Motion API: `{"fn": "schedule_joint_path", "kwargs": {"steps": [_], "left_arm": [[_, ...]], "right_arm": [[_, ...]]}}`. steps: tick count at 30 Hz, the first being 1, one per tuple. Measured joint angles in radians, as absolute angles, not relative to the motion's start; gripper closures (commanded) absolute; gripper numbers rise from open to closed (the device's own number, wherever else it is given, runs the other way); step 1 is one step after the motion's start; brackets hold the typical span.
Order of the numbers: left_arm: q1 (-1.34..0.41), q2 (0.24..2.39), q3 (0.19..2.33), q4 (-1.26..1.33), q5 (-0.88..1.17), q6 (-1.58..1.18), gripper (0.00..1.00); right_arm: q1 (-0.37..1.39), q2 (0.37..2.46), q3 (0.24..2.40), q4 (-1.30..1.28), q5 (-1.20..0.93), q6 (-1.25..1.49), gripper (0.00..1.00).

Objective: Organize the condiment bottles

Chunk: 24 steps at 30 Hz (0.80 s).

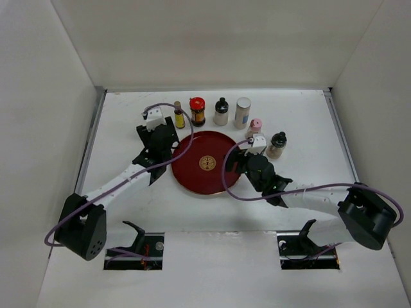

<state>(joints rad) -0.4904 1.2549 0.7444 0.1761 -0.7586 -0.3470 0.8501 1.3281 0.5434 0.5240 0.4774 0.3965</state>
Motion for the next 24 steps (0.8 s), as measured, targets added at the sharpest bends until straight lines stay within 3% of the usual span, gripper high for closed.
{"fn": "schedule_joint_path", "kwargs": {"steps": [8, 20, 22, 24], "left_arm": [[-0.63, 1.487, 0.931, 0.231, -0.654, -0.359, 0.64], [-0.646, 1.795, 1.096, 0.267, -0.54, -0.361, 0.64], [-0.646, 1.817, 1.105, 0.286, -0.541, -0.355, 0.61], [-0.643, 1.827, 1.113, 0.3, -0.537, -0.354, 0.52]], "right_arm": [[0.805, 1.254, 0.522, 0.526, 0.485, 0.417, 0.21], [0.785, 1.212, 0.506, 0.528, 0.493, 0.439, 0.2], [0.785, 1.209, 0.506, 0.529, 0.494, 0.441, 0.2], [0.785, 1.209, 0.506, 0.528, 0.493, 0.442, 0.2]]}}
